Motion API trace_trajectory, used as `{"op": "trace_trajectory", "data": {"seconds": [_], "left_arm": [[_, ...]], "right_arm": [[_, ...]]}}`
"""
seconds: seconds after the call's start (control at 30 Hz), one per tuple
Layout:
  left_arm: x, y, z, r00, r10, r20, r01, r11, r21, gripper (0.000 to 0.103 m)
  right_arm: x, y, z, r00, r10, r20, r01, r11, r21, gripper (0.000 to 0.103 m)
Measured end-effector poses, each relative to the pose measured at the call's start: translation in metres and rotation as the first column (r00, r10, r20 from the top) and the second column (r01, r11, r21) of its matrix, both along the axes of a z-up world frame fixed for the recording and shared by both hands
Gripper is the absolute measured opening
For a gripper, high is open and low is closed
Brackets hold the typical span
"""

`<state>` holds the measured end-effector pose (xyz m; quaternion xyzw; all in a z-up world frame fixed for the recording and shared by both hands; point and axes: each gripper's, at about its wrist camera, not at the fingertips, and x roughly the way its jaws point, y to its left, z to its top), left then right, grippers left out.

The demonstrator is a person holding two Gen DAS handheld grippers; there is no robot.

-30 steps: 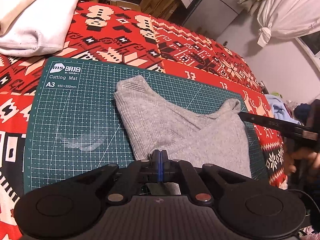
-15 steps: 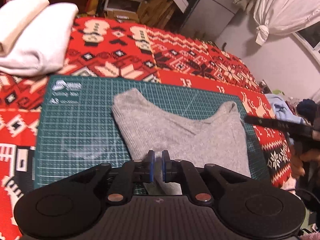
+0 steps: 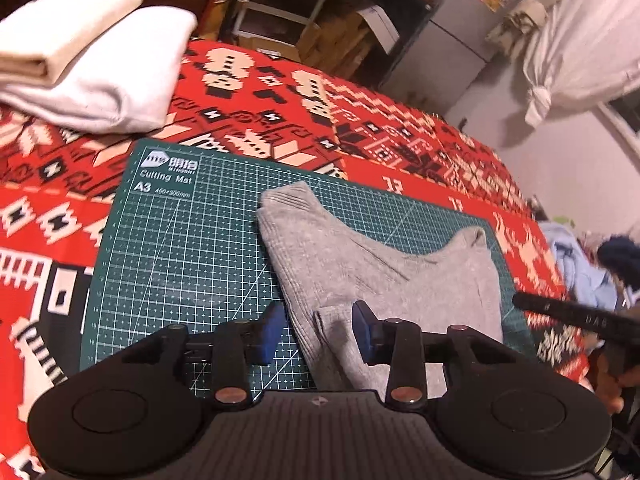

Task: Fold clothes
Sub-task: 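Open both tools and release the folded shirt onto the mat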

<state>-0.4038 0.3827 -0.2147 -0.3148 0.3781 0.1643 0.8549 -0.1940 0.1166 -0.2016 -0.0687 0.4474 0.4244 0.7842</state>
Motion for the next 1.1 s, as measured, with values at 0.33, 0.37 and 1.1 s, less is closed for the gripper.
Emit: {"op": "trace_trajectory", "data": {"seconds": [0.33,0.37,1.1], "left_arm": [[0.007,0.003,-0.016,1.0,0.028,0.009,-0.028,0.997,-0.068,0.033],[0.008,0.005,-0.017,0.999,0.031,0.013,-0.03,0.996,-0.081,0.033],[-0.013,0.032,-0.002,0.984,0.17,0.047,-0.169,0.985,-0.013,0.01]], "right_arm": [[0.01,-0.003,-0.013,0.998,-0.04,-0.047,0.039,0.999,-0.007,0.018],[0.01,-0.004,-0.013,0.998,-0.041,-0.05,0.041,0.999,-0.007,0.019],[0.005,0.042,-0.03,0.99,0.019,-0.14,-0.019,1.0,0.001,0.02]]}}
